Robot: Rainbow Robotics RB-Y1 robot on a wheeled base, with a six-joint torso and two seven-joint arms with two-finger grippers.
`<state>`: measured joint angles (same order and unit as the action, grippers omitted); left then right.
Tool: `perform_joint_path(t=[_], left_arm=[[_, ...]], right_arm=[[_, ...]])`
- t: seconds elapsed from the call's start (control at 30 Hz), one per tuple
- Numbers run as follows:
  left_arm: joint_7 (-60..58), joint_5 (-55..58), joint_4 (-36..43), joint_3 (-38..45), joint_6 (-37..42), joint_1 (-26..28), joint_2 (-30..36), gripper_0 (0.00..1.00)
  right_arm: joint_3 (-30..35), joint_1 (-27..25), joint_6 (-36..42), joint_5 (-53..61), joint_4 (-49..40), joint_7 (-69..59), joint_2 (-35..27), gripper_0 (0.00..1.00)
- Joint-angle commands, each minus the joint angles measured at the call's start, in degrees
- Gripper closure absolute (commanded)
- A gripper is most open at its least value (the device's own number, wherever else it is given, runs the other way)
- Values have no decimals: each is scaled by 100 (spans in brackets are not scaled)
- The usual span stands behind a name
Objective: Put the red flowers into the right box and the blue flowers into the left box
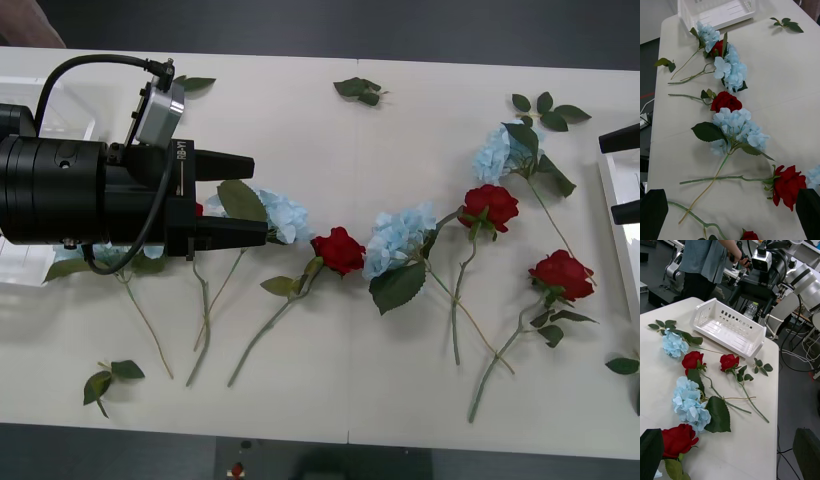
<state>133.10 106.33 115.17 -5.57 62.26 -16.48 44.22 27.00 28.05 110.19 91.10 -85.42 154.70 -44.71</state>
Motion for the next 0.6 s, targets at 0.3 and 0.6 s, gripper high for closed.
perform_joint_path(t=[0.3,0.6], left_arm=[[-1639,-403,393,812,814,286,-318,0],[-5049,-1167,1184,1050,1210,-4,183,0]], right_arm=[[95,60,-19,-4,-133,30,23,0],[-177,-195,-19,-215,60,30,67,0]])
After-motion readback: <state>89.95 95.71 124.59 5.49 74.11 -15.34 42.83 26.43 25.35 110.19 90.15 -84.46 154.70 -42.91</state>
